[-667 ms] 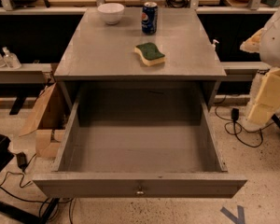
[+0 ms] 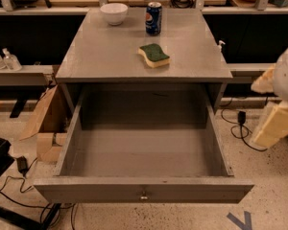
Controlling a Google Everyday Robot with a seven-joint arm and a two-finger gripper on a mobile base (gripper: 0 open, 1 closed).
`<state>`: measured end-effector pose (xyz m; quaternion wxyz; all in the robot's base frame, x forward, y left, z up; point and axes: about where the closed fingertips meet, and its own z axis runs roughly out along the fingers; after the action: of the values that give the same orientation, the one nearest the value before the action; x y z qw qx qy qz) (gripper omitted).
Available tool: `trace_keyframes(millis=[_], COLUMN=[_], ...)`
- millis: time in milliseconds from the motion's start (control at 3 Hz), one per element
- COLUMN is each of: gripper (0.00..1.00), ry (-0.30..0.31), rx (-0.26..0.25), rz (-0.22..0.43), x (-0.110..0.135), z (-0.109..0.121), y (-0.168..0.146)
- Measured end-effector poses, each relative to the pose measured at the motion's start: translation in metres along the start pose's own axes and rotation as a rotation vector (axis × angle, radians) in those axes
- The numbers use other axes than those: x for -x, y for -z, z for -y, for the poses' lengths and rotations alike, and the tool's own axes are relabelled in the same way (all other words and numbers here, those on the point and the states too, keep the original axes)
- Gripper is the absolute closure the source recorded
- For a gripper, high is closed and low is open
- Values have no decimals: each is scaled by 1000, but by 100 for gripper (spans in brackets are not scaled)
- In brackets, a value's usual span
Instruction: Close top drawer
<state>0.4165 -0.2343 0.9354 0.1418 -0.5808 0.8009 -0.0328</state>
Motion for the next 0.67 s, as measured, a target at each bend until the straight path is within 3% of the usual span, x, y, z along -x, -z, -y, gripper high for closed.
trace_keyframes(millis=[667], gripper=[72], ry=[-69], rx=[-39], rz=[25], x=[-62], z=[-76], y=[-63])
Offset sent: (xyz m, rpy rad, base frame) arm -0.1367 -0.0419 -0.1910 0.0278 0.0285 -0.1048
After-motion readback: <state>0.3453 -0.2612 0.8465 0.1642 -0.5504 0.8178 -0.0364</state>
